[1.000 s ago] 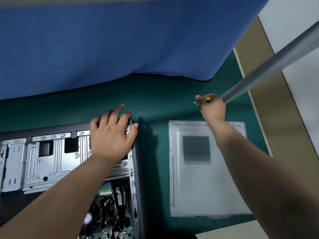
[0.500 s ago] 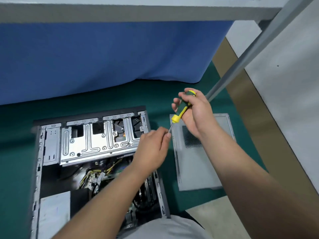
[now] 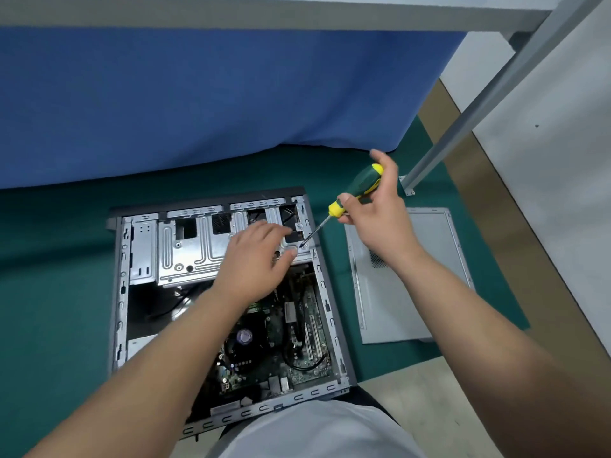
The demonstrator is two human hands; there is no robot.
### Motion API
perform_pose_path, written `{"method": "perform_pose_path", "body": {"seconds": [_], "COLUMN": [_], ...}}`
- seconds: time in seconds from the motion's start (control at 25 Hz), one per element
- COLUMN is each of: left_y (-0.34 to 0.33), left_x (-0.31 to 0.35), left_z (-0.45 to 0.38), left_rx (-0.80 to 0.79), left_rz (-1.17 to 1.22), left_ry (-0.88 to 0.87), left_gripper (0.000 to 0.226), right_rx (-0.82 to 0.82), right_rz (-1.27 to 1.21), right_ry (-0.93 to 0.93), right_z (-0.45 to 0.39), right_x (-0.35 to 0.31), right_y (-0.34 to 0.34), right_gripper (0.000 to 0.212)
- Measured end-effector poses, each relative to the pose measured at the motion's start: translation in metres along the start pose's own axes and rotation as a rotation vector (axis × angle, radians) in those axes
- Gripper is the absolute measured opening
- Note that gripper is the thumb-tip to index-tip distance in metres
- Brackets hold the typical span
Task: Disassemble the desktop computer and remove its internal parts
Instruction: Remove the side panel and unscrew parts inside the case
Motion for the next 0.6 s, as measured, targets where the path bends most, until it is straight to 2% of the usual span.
{"method": "perform_pose_path", "body": {"seconds": [0.08,0.16,0.24,0.32,0.44,0.6], "left_y": [0.002,-0.002,-0.010,-0.018,-0.022,-0.025], "left_x": [-0.027,-0.041,-0.041,-0.039,-0.039,-0.040], "left_z": [0.004,0.006,0.007,0.008,0.011,0.011], "left_rx": [-0.142,-0.285,-0.337,-0.275,-0.163,-0.128], "left_rz": [-0.097,-0.191,-0.317,-0.415,-0.450,-0.470], "left_ry": [-0.007,-0.028,-0.027,-0.021,-0.020,-0.032], "left_gripper": [0.063,0.083,0.104,0.110,0.099,0.093], "right_rx": [0.055,0.044,0.013,0.002,0.012,0.034], "right_rz": [0.066,0.113,0.139,0.157,0.167,0.154], "right_ry": [0.082,0.125,0.155,0.180,0.186,0.197], "right_z": [0.001,0.002,0.001,-0.002,-0.004,-0.009], "right_x": [-0.002,-0.005,-0.007,-0.008,-0.007,-0.005], "right_y": [0.000,-0.005,-0.013,-0.019,-0.023,-0.022], "right_gripper": [0.061,0.057,0.055,0.055,0.055,0.054]}}
Point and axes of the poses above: each hand's wrist, its own z-axis away from the middle knuckle, its own y-axis out of the back of the hand, x = y × z, the point moved 2 cm from there along -z, towards the middle knuckle, and after that the axes turned 2 degrees about z, right-handed, at the moved point
